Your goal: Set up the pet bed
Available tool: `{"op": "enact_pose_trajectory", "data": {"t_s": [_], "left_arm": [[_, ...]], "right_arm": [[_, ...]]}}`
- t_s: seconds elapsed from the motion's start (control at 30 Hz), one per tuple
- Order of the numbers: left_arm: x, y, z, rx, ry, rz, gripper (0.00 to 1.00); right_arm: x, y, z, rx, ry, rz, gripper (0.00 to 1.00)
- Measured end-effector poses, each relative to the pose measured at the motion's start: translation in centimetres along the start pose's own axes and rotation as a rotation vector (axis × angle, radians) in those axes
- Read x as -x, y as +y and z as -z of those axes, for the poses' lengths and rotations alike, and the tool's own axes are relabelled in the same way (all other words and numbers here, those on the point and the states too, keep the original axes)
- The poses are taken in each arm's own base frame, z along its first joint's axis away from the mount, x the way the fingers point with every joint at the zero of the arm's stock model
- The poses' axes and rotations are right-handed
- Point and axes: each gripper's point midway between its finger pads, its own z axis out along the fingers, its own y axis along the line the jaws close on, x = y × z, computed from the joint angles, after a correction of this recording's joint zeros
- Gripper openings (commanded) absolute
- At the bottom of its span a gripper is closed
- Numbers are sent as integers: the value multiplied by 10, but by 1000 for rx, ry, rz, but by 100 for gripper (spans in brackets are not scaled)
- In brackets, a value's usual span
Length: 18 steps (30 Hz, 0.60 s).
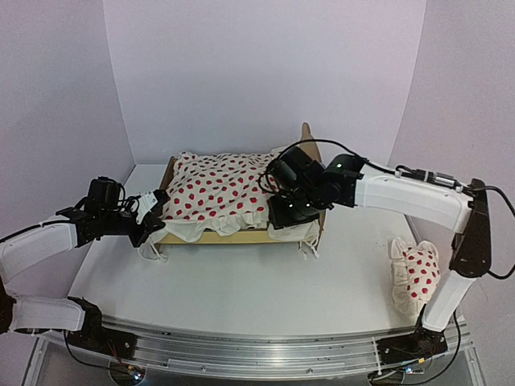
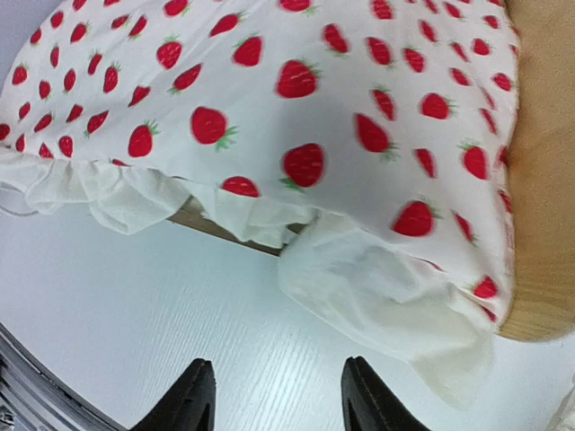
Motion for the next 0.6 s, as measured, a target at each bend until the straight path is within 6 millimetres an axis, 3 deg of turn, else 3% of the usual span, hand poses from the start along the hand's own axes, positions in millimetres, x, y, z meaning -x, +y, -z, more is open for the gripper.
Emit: {"op": "enact_pose_trajectory", "data": {"t_s": [0.1,0.23,0.4,0.47,0.57,0.6], "left_arm": [[1,1,0,3,-2,-1,0],[1,1,0,7,-1,-2,0],[2,2,2,12,-7,0,0],[3,2,3,14,-10,4,0],[4,2,3,15,-12,9,0],[4,2,3,15,-12,10,0]], "right_arm": [[-6,19,-36,17,25,16,54],[-10,25,-82,-18,51,23,54],[4,24,-102,-60,12,13,50],[13,23,-103,-65,-15,0,38],[21,19,-105,-68,-39,-30,7],[23,17,-106,-69,-41,-34,3]]}}
